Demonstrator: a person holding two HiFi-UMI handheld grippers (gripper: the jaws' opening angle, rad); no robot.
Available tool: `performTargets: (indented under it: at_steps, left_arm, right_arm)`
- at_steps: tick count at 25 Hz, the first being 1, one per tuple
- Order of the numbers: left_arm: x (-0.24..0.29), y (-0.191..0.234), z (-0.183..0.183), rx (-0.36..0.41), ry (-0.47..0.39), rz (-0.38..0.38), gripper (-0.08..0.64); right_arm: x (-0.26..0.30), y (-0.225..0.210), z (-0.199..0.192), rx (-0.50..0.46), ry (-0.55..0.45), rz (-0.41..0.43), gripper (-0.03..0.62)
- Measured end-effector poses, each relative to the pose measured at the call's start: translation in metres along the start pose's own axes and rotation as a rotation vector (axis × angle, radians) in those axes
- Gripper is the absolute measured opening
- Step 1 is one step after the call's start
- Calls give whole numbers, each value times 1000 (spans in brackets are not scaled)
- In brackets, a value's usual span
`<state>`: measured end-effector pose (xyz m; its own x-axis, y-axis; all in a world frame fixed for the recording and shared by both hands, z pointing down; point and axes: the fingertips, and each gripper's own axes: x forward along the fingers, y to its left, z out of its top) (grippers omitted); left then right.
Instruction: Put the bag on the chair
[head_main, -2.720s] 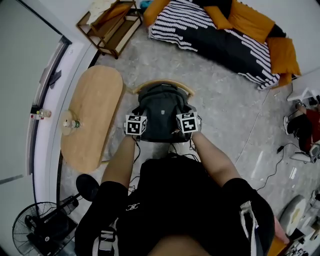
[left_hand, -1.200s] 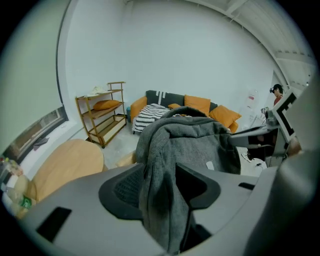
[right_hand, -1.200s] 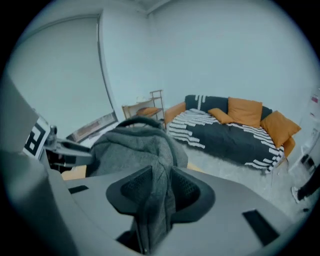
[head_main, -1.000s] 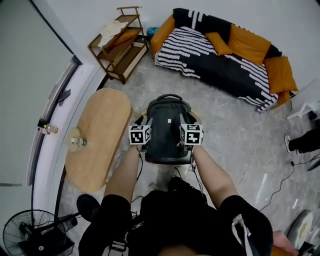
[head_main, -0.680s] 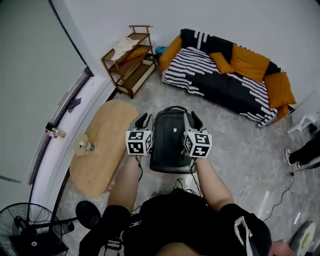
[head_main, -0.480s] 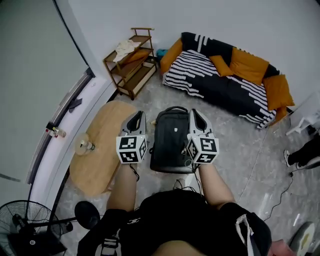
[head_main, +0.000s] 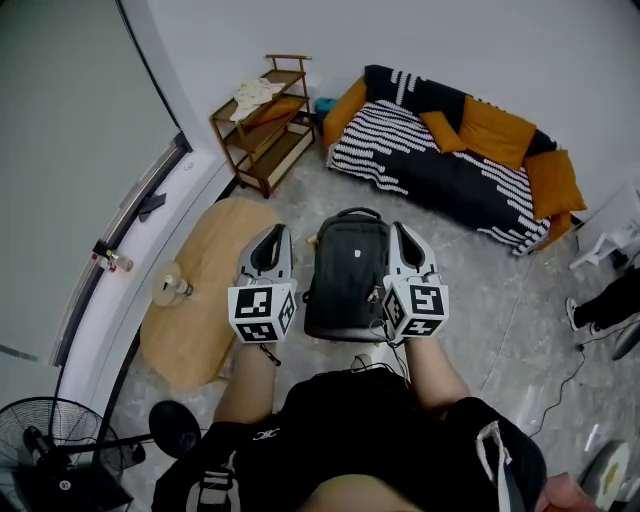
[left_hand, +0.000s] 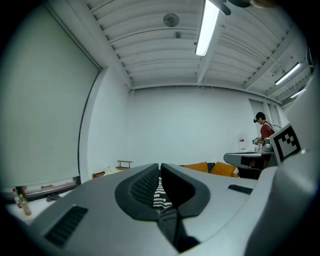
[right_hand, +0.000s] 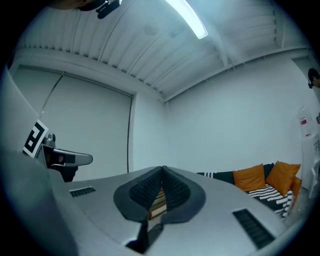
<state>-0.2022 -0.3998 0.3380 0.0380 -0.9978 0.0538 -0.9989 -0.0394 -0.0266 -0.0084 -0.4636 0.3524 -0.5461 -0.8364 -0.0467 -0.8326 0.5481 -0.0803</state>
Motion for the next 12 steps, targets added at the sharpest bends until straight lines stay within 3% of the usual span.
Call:
performTargets:
  at_steps: [12]
  left_arm:
    - [-21, 22, -13, -41, 52, -27, 35]
  right_arm:
    - [-11, 27, -7, 22, 53, -16, 11]
